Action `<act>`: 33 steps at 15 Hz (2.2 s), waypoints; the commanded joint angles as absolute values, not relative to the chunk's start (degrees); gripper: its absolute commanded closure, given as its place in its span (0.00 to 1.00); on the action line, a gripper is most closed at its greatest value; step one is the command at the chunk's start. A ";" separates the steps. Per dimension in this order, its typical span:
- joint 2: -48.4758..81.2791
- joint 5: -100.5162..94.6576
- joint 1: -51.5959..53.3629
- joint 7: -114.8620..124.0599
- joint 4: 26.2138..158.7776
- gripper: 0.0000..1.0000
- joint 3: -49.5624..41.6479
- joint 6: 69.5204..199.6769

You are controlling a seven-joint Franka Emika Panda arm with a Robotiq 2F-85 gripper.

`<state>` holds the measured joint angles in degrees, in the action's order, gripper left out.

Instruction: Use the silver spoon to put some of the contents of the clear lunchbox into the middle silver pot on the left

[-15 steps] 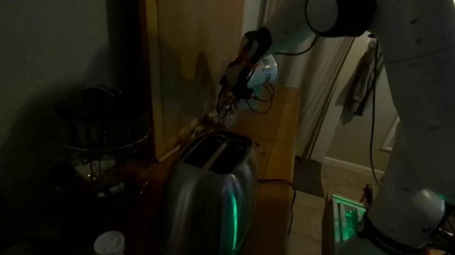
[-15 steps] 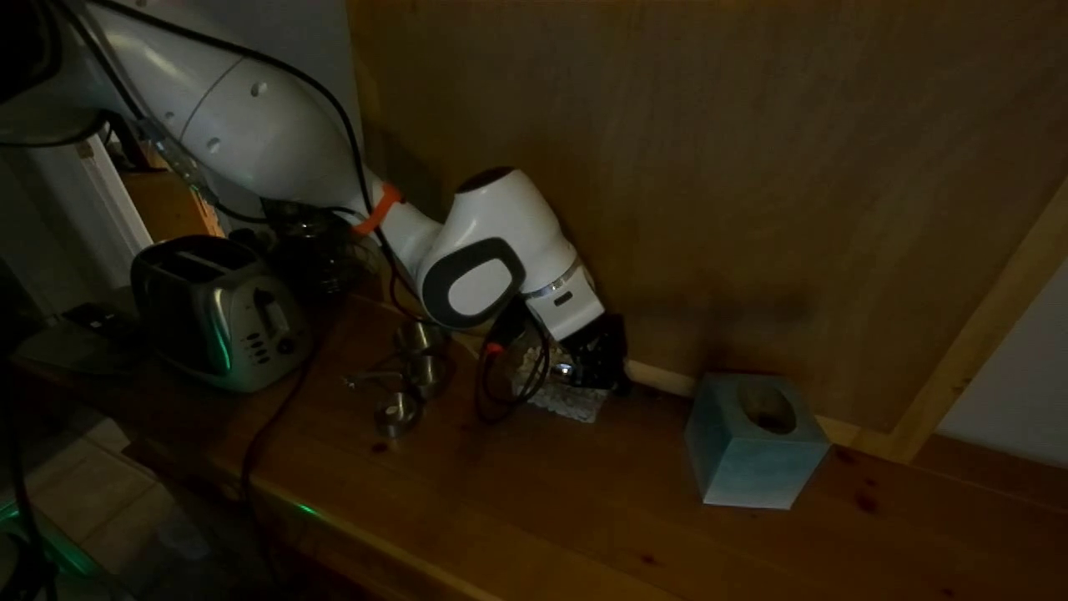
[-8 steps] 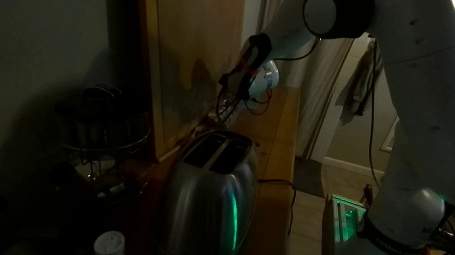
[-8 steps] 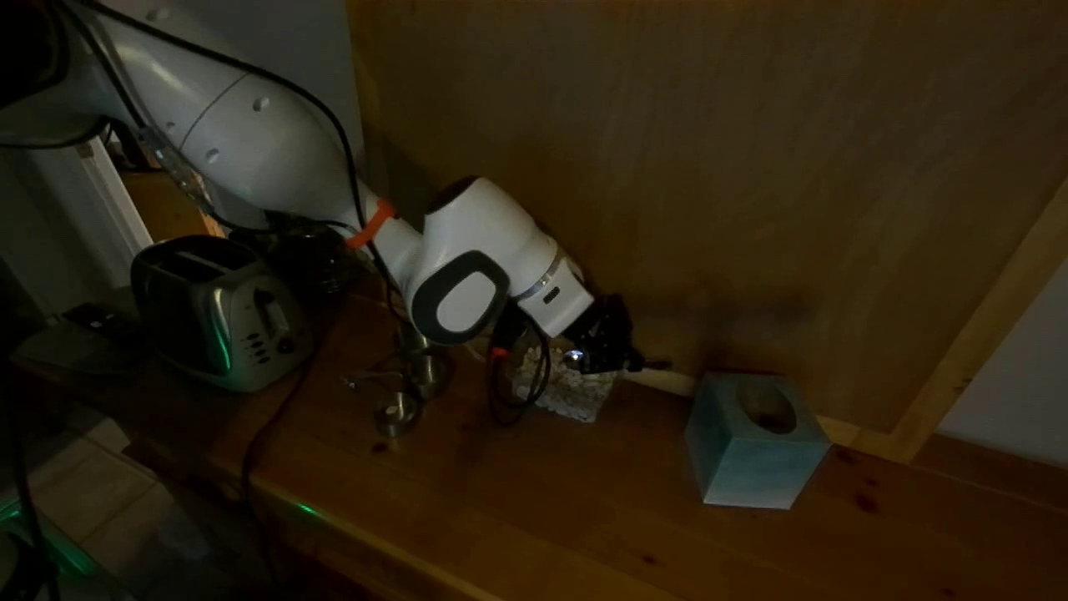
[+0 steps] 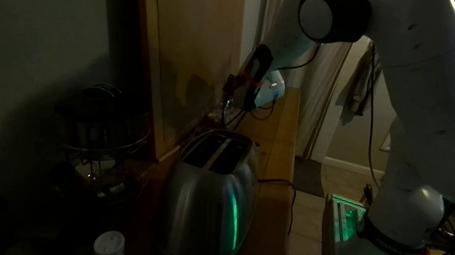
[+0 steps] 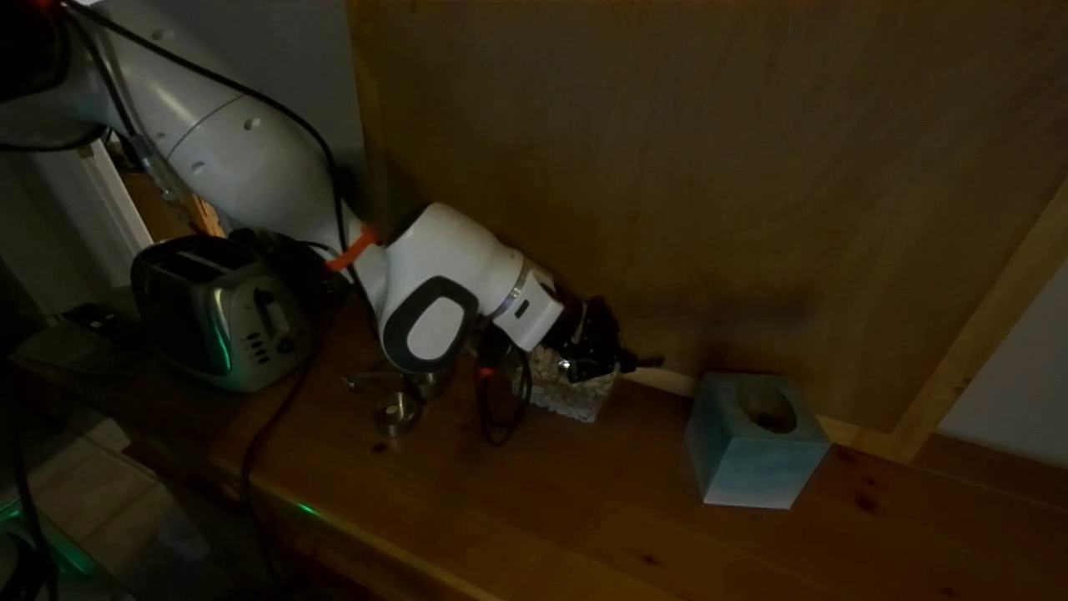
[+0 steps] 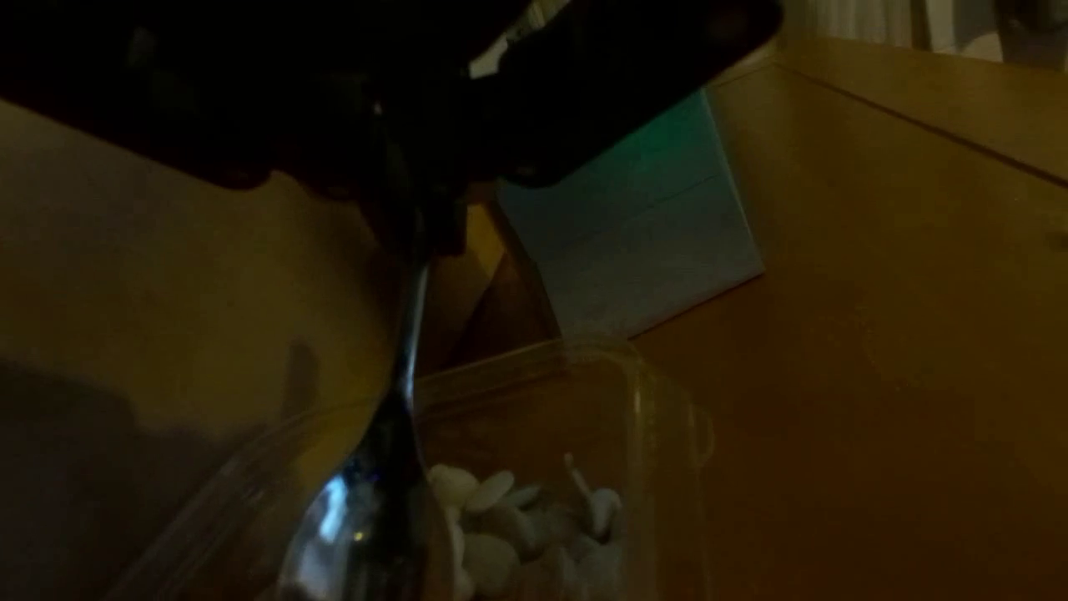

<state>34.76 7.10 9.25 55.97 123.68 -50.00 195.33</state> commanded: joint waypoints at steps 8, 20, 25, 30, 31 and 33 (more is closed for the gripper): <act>39.60 17.90 18.38 49.38 126.33 0.98 -55.05 193.02; 38.47 24.09 16.81 43.85 121.65 0.98 -52.56 182.33; 39.35 22.31 16.17 45.81 119.01 0.98 -52.87 177.36; 42.13 23.06 16.11 48.13 118.63 0.98 -52.75 182.19; 42.76 23.39 16.17 48.38 118.62 0.98 -52.76 183.25; 44.39 24.31 16.22 49.00 118.48 0.98 -52.67 186.04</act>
<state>40.68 22.31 16.97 47.35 120.23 -53.22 182.28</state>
